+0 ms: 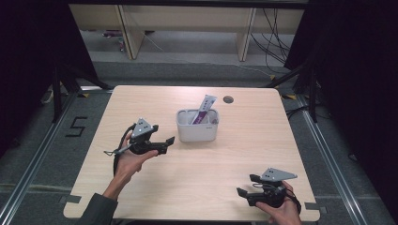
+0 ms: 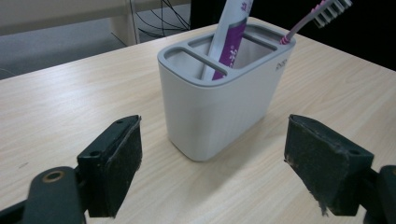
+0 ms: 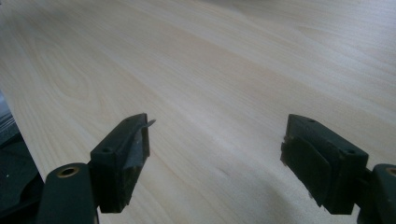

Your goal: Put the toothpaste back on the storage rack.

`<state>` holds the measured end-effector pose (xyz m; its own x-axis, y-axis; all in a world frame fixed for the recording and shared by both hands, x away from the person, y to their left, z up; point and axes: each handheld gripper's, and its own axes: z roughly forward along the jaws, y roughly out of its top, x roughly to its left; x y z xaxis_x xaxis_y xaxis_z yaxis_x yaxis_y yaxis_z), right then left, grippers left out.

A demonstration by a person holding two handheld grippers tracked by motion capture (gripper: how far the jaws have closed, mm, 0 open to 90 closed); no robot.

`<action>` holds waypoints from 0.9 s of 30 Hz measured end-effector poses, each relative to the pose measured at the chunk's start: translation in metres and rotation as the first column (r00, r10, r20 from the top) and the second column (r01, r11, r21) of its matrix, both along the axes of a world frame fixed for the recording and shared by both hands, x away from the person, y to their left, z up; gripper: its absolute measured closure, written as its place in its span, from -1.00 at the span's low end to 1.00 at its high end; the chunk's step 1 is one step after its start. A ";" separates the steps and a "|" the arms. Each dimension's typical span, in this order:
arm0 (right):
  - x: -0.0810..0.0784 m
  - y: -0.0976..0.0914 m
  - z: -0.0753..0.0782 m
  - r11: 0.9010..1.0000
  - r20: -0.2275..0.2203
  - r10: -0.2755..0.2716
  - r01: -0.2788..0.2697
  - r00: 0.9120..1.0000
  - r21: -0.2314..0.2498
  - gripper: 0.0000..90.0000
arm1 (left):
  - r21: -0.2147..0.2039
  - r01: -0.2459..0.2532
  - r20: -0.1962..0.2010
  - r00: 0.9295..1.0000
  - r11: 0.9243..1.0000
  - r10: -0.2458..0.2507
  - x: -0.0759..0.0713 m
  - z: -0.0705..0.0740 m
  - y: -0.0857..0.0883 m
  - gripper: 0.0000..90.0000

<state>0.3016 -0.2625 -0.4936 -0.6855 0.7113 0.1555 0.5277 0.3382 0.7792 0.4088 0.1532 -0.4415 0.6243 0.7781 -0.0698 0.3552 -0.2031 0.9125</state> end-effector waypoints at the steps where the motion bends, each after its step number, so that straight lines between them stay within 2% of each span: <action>1: 0.000 0.000 0.000 1.000 0.000 0.000 0.000 1.000 0.000 -0.47 | 0.001 0.002 -0.002 1.000 1.000 -0.002 -0.001 -0.001 0.000 -0.59; 11: 0.001 0.000 -0.001 1.000 0.001 -0.003 0.003 1.000 -0.001 -0.47 | 0.023 0.021 -0.010 1.000 1.000 -0.021 -0.011 -0.011 0.000 -0.59; 13: 0.001 0.000 0.000 1.000 -0.011 0.004 -0.004 1.000 0.001 -0.47 | 0.016 0.025 -0.009 1.000 1.000 -0.025 -0.012 -0.013 0.000 -0.58; 19: 0.001 0.000 0.000 1.000 -0.010 -0.002 0.002 1.000 0.000 -0.47 | 0.029 0.027 -0.021 0.999 0.999 -0.027 -0.016 -0.017 0.001 -0.58; 20: 0.001 0.000 0.000 1.000 -0.023 0.004 -0.004 1.000 0.010 -0.47 | 0.029 0.032 -0.023 0.999 0.999 -0.031 -0.016 -0.018 0.001 -0.59; 22: 0.001 0.000 0.000 1.000 -0.008 0.001 -0.001 1.000 0.002 -0.47 | 0.035 0.037 -0.026 0.999 0.999 -0.036 -0.018 -0.020 0.002 -0.59; 27: 0.001 0.000 -0.001 1.000 -0.009 0.008 -0.008 1.000 0.010 -0.47 | 0.048 0.041 -0.034 0.999 0.998 -0.039 -0.025 -0.025 0.004 -0.59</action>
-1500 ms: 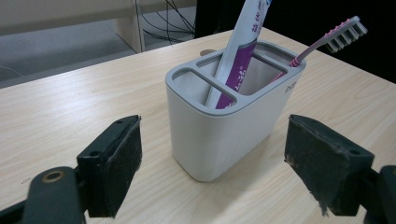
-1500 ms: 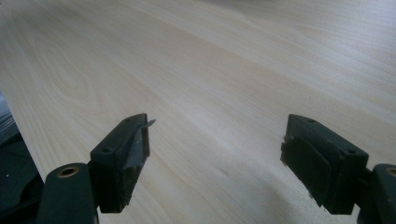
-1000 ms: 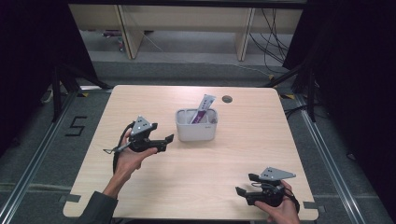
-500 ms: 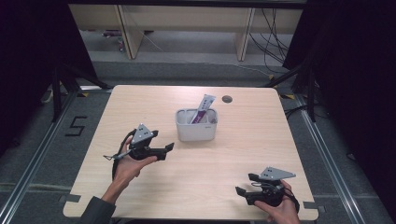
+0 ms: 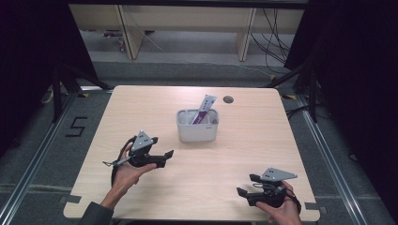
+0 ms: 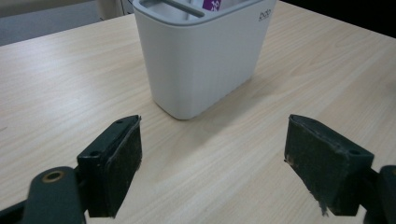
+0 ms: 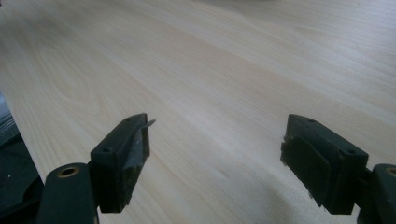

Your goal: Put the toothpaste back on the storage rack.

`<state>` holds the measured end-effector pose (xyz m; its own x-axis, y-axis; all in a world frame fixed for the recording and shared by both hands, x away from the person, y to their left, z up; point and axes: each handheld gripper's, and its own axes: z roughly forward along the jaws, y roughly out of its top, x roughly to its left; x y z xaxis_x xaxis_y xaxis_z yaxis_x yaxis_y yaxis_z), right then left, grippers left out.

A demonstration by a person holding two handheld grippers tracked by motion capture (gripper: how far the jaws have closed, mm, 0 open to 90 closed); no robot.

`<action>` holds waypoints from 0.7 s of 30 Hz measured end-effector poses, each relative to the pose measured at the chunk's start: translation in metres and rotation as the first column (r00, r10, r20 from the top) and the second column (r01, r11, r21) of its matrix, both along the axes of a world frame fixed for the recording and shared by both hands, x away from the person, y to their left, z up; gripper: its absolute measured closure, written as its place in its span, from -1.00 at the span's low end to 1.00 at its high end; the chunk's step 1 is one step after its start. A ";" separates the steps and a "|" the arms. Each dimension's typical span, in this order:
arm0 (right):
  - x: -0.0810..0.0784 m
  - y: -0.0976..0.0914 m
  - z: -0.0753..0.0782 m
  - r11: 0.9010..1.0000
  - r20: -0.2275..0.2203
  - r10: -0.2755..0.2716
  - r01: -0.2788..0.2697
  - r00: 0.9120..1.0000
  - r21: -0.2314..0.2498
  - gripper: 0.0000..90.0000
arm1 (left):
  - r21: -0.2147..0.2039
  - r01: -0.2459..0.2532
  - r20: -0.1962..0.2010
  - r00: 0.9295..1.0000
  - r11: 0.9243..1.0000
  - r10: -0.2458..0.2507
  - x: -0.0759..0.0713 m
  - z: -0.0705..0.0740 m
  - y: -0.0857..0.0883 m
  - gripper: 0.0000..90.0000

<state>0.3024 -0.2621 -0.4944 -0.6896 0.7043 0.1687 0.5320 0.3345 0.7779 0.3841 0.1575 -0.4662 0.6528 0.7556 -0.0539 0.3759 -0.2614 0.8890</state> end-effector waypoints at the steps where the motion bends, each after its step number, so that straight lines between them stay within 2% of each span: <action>1: -0.001 0.000 0.000 1.000 0.001 -0.001 0.001 1.000 0.000 -0.47 | 0.002 0.001 -0.002 1.000 1.000 -0.001 -0.001 -0.001 0.000 -0.59; 13: 0.000 0.001 0.001 1.000 0.000 0.007 -0.007 1.000 0.002 -0.47 | 0.009 0.009 -0.014 1.000 1.000 -0.009 -0.018 -0.010 0.009 -0.59; 17: 0.000 -0.001 0.001 1.000 0.000 0.002 -0.002 1.000 -0.005 -0.47 | -0.006 0.015 -0.017 1.000 1.000 -0.015 -0.023 -0.012 0.013 -0.59; 21: 0.000 0.000 0.001 1.000 0.003 0.000 0.000 1.000 -0.002 -0.47 | -0.001 0.020 -0.020 1.000 1.000 -0.020 -0.032 -0.017 0.016 -0.59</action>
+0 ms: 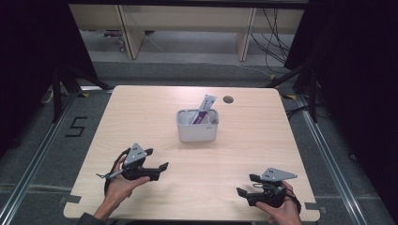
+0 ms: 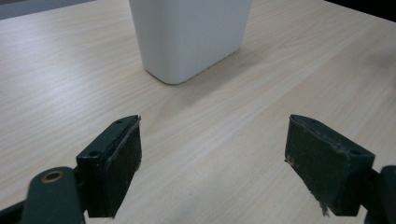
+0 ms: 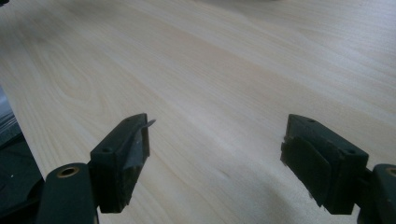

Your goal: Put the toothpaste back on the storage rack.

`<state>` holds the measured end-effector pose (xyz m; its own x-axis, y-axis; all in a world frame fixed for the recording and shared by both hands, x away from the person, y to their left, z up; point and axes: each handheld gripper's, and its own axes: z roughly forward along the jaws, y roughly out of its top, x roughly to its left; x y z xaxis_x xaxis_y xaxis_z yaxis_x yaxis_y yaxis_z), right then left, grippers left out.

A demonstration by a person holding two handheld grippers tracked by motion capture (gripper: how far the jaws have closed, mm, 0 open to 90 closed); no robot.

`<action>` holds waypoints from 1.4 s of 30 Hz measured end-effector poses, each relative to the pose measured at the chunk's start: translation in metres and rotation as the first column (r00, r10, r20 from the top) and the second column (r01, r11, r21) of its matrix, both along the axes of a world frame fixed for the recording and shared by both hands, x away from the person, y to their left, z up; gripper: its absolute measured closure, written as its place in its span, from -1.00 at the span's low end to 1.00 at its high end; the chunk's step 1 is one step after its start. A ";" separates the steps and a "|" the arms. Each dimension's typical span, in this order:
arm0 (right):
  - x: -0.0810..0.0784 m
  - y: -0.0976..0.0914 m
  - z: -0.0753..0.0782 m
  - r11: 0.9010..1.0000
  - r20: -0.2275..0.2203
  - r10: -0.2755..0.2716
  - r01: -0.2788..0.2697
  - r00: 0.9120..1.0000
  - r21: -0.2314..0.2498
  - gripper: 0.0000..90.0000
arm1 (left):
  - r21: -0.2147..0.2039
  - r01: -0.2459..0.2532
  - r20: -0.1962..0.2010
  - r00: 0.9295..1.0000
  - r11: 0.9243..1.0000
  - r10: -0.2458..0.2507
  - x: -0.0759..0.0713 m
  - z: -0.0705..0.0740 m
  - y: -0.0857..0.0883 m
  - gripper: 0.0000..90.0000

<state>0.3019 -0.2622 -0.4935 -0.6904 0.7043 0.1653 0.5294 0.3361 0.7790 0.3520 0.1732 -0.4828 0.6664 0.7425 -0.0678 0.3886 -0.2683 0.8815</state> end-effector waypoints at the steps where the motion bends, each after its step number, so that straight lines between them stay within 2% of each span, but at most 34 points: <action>1: -0.001 0.001 0.000 1.000 -0.019 -0.003 0.003 1.000 0.009 -0.47 | 0.005 -0.004 -0.003 1.000 1.000 0.004 -0.003 -0.001 0.001 -0.59; 2: 0.000 0.001 0.000 1.000 0.019 -0.001 0.001 1.000 -0.012 -0.47 | 0.012 0.011 -0.005 1.000 1.000 -0.011 -0.007 -0.004 0.003 -0.60; 3: 0.000 0.001 0.000 1.000 0.019 -0.001 0.001 1.000 -0.012 -0.47 | 0.012 0.011 -0.005 1.000 1.000 -0.011 -0.007 -0.004 0.003 -0.60; 4: -0.001 0.002 0.000 1.000 -0.016 0.001 0.000 1.000 0.005 -0.47 | 0.014 0.009 -0.004 1.000 1.000 -0.009 -0.012 -0.005 0.004 -0.60; 5: -0.001 0.002 0.000 1.000 -0.016 0.001 0.000 1.000 0.005 -0.47 | 0.014 0.009 -0.004 1.000 1.000 -0.009 -0.012 -0.005 0.004 -0.60; 6: -0.002 0.003 0.000 1.000 -0.034 -0.017 0.017 0.999 0.008 -0.47 | 0.015 0.008 -0.008 1.000 1.000 -0.008 -0.014 -0.006 0.005 -0.60; 7: 0.000 0.001 0.000 1.000 -0.001 0.003 -0.003 1.000 -0.011 -0.47 | 0.010 0.014 -0.006 1.000 1.000 -0.014 -0.016 -0.007 0.006 -0.60; 10: -0.001 0.000 0.000 1.000 0.001 0.001 0.000 1.000 -0.013 -0.47 | 0.022 0.016 -0.011 1.000 1.000 -0.016 -0.022 -0.009 0.008 -0.61; 11: -0.001 0.001 0.000 1.000 -0.013 0.001 -0.001 1.000 -0.004 -0.47 | 0.023 0.022 -0.013 1.000 0.999 -0.022 -0.023 -0.010 0.009 -0.61; 12: -0.001 0.000 0.000 1.000 0.002 0.000 0.000 1.000 -0.013 -0.47 | 0.028 0.021 -0.013 1.000 0.999 -0.020 -0.025 -0.010 0.009 -0.61; 14: -0.001 0.001 -0.001 1.000 0.003 0.001 -0.001 1.000 -0.009 -0.47 | 0.020 0.025 -0.011 1.000 0.999 -0.024 -0.028 -0.011 0.009 -0.61; 15: -0.001 0.002 -0.001 1.000 -0.009 0.006 -0.006 1.000 0.000 -0.47 | 0.025 0.026 -0.015 1.000 0.999 -0.026 -0.030 -0.011 0.009 -0.62; 16: -0.001 0.001 0.000 1.000 -0.001 0.001 -0.001 1.000 -0.015 -0.47 | 0.030 0.029 -0.015 0.999 0.999 -0.028 -0.032 -0.011 0.010 -0.63; 19: -0.001 0.001 0.000 1.000 -0.002 -0.001 0.001 1.000 -0.016 -0.47 | 0.030 0.033 -0.017 0.999 0.999 -0.033 -0.036 -0.012 0.010 -0.63; 20: -0.001 0.001 0.000 1.000 -0.002 0.000 0.000 1.000 -0.012 -0.47 | 0.045 0.042 -0.017 0.999 0.998 -0.041 -0.038 -0.012 0.010 -0.63; 23: -0.002 0.003 0.000 1.000 -0.012 -0.005 0.004 1.000 -0.009 -0.47 | 0.045 0.057 -0.021 0.998 0.997 -0.056 -0.043 -0.014 0.010 -0.64; 25: -0.002 0.002 0.000 1.000 0.008 -0.005 0.005 1.000 -0.017 -0.47 | 0.053 0.058 -0.017 0.998 0.997 -0.057 -0.048 -0.014 0.010 -0.64; 30: -0.003 0.001 0.002 1.000 0.023 -0.005 0.006 1.000 -0.022 -0.47 | 0.055 0.048 -0.013 0.999 0.997 -0.047 -0.055 -0.015 0.018 -0.64; 32: -0.003 0.003 0.002 1.000 0.017 -0.005 0.005 1.000 -0.017 -0.47 | 0.050 0.037 -0.016 0.999 0.998 -0.036 -0.058 -0.016 0.021 -0.64; 33: -0.005 0.005 0.002 1.000 -0.023 -0.010 0.011 1.000 0.004 -0.47 | 0.061 0.037 -0.017 0.999 0.997 -0.036 -0.059 -0.016 0.023 -0.64; 36: -0.005 0.006 0.002 1.000 -0.022 -0.010 0.010 1.000 0.001 -0.47 | 0.073 0.042 -0.021 0.999 0.996 -0.041 -0.063 -0.018 0.026 -0.64; 37: -0.005 0.006 0.002 1.000 -0.022 -0.010 0.010 1.000 0.001 -0.47 | 0.063 0.036 -0.020 0.999 0.997 -0.035 -0.064 -0.018 0.025 -0.64; 38: -0.005 0.006 0.002 1.000 -0.022 -0.011 0.011 1.000 0.000 -0.47 | 0.085 0.042 -0.020 0.999 0.996 -0.040 -0.065 -0.018 0.026 -0.64; 42: -0.005 0.005 0.002 1.000 -0.017 -0.005 0.005 1.000 -0.009 -0.47 | 0.109 0.055 -0.028 0.998 0.992 -0.053 -0.070 -0.020 0.025 -0.64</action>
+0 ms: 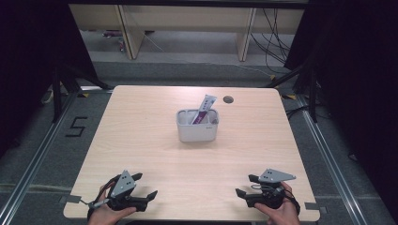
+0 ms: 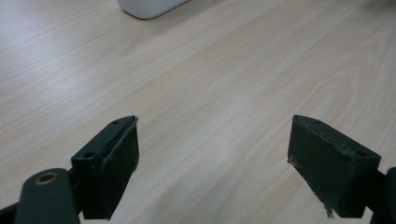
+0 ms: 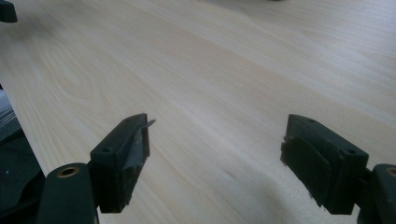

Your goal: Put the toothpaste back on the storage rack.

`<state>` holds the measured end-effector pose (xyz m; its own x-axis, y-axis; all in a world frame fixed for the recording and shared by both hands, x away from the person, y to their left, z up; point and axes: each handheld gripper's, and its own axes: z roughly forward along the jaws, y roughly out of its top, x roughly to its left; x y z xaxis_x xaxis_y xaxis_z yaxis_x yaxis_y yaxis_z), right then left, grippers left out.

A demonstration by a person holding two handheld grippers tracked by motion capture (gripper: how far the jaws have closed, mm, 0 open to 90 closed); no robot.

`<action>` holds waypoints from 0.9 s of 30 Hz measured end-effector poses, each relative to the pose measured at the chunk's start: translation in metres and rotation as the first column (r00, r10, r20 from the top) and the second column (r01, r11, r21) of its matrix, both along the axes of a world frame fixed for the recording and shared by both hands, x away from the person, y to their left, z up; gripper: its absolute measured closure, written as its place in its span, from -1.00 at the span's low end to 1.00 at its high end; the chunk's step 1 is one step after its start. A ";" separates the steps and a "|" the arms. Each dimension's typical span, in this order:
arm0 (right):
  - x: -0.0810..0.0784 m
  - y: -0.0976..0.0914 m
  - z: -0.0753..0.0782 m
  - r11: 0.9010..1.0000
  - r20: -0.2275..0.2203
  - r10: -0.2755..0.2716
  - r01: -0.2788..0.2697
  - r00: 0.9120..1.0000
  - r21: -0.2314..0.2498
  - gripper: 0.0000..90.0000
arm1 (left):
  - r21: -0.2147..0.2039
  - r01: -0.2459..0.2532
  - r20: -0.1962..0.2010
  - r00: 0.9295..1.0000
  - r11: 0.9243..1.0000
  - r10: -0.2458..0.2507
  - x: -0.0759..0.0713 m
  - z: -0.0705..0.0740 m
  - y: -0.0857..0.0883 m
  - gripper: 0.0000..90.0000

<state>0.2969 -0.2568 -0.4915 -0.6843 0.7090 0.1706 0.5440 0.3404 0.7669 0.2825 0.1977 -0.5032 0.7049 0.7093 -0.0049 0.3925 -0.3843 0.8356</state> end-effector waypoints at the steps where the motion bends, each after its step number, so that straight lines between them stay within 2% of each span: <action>1: 0.000 0.000 0.000 1.000 0.000 0.000 0.000 1.000 0.000 -0.47 | 0.012 0.001 0.001 1.000 1.000 -0.001 -0.001 -0.001 0.000 -0.64; 2: 0.001 0.000 0.000 1.000 0.013 0.001 -0.001 1.000 -0.002 -0.47 | 0.008 0.002 -0.009 1.000 1.000 -0.002 -0.003 -0.001 -0.001 -0.64; 6: 0.001 -0.001 -0.001 1.000 0.017 0.000 0.000 1.000 -0.006 -0.47 | 0.033 0.008 -0.024 1.000 0.999 -0.007 -0.007 -0.002 -0.001 -0.64; 7: 0.001 -0.001 -0.001 1.000 0.017 0.000 0.000 1.000 -0.006 -0.47 | 0.020 0.004 -0.020 1.000 1.000 -0.003 -0.008 -0.003 -0.001 -0.64; 8: 0.000 0.000 0.000 1.000 0.007 0.001 -0.001 1.000 -0.003 -0.47 | 0.024 0.003 -0.026 1.000 1.000 -0.002 -0.009 -0.002 -0.001 -0.64; 11: 0.001 0.000 0.000 1.000 0.016 0.001 -0.001 1.000 -0.004 -0.47 | 0.018 -0.005 -0.022 1.000 1.000 0.005 -0.011 -0.003 -0.001 -0.64; 12: 0.001 0.000 -0.001 1.000 0.017 0.003 -0.002 1.000 -0.005 -0.47 | 0.059 0.006 -0.030 1.000 0.998 -0.004 -0.012 -0.003 0.002 -0.64; 13: 0.001 0.000 -0.001 1.000 0.017 0.003 -0.002 1.000 -0.005 -0.47 | 0.059 0.006 -0.030 1.000 0.998 -0.004 -0.012 -0.003 0.002 -0.64; 14: 0.001 0.000 -0.001 1.000 0.016 0.003 -0.003 1.000 -0.003 -0.47 | 0.039 0.008 -0.036 0.999 0.999 -0.007 -0.012 -0.005 0.000 -0.64; 16: 0.001 0.000 -0.001 1.000 0.017 0.003 -0.003 1.000 -0.005 -0.47 | 0.068 0.017 -0.038 0.999 0.998 -0.015 -0.012 -0.005 0.002 -0.64; 18: 0.001 0.000 -0.001 1.000 0.015 0.003 -0.003 1.000 -0.004 -0.47 | 0.074 0.000 -0.041 0.999 0.997 0.003 -0.011 -0.005 0.004 -0.64; 21: 0.000 0.000 0.000 1.000 -0.001 0.002 -0.002 1.000 -0.001 -0.47 | 0.043 -0.014 -0.040 0.999 0.999 0.015 -0.012 -0.007 0.002 -0.64; 22: 0.001 0.000 -0.001 1.000 0.015 0.003 -0.003 1.000 -0.008 -0.48 | 0.041 -0.014 -0.049 0.999 0.999 0.016 -0.012 -0.007 0.002 -0.64; 24: 0.001 0.000 -0.001 1.000 0.017 0.003 -0.003 1.000 -0.006 -0.48 | 0.072 0.013 -0.044 0.999 0.997 -0.010 -0.011 -0.006 0.004 -0.64; 27: 0.000 0.000 0.000 1.000 0.001 0.002 -0.002 1.000 -0.003 -0.48 | 0.073 0.013 -0.046 0.999 0.997 -0.010 -0.011 -0.006 0.003 -0.64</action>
